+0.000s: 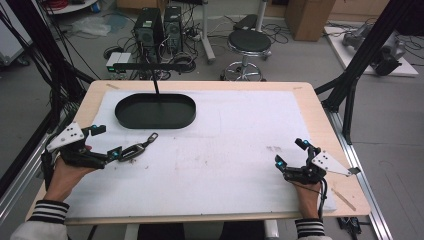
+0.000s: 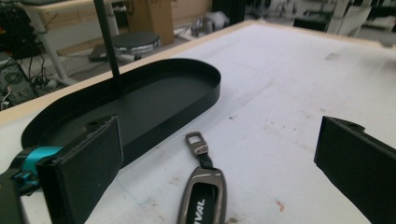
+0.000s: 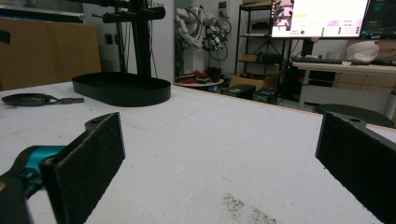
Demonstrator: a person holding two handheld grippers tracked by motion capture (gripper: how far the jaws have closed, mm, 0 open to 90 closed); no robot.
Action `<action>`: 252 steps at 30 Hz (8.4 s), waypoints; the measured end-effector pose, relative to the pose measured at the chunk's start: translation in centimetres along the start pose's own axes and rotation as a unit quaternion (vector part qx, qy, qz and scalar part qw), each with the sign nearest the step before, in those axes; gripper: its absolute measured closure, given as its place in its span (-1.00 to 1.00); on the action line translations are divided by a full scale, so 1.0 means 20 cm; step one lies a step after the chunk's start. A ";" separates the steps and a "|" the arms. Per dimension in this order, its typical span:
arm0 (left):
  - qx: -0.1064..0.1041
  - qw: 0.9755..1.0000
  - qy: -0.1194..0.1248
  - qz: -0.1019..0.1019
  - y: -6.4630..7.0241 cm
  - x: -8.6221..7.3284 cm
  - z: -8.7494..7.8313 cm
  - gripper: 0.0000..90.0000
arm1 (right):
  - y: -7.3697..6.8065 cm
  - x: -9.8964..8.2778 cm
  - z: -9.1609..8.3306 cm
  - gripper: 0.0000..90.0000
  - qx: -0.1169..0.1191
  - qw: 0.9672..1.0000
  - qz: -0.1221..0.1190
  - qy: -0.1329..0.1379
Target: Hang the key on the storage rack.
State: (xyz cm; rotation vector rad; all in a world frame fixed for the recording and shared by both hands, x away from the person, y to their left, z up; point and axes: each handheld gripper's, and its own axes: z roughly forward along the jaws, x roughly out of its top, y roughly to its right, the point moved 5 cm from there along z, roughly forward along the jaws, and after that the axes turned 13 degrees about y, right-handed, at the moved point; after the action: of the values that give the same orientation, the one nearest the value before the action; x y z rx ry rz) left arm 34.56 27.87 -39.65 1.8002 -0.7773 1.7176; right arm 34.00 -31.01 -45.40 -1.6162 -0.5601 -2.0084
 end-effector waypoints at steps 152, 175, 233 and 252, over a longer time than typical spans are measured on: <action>0.098 0.970 -0.221 -0.002 -0.32 0.40 0.34 0.08 | 0.00 0.00 0.00 -0.99 -0.002 1.000 0.004 0.002; 0.166 0.969 -0.182 -0.019 -0.52 0.57 0.39 0.08 | 0.00 0.00 -0.01 -0.99 -0.002 1.000 0.003 0.007; 0.241 0.960 -0.141 -0.020 -0.67 0.48 0.48 0.08 | 0.00 0.00 -0.01 -0.99 -0.002 1.000 0.005 0.005; 0.263 0.947 -0.183 -0.029 -0.72 0.27 0.45 0.08 | 0.00 0.00 -0.01 -0.99 -0.003 1.000 0.003 0.005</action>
State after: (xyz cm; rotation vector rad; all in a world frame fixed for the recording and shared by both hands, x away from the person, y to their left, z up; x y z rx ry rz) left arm 51.22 31.16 -34.44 2.5269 -0.4106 1.6761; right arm 33.91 -31.14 -45.40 -1.6089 -0.5448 -2.0141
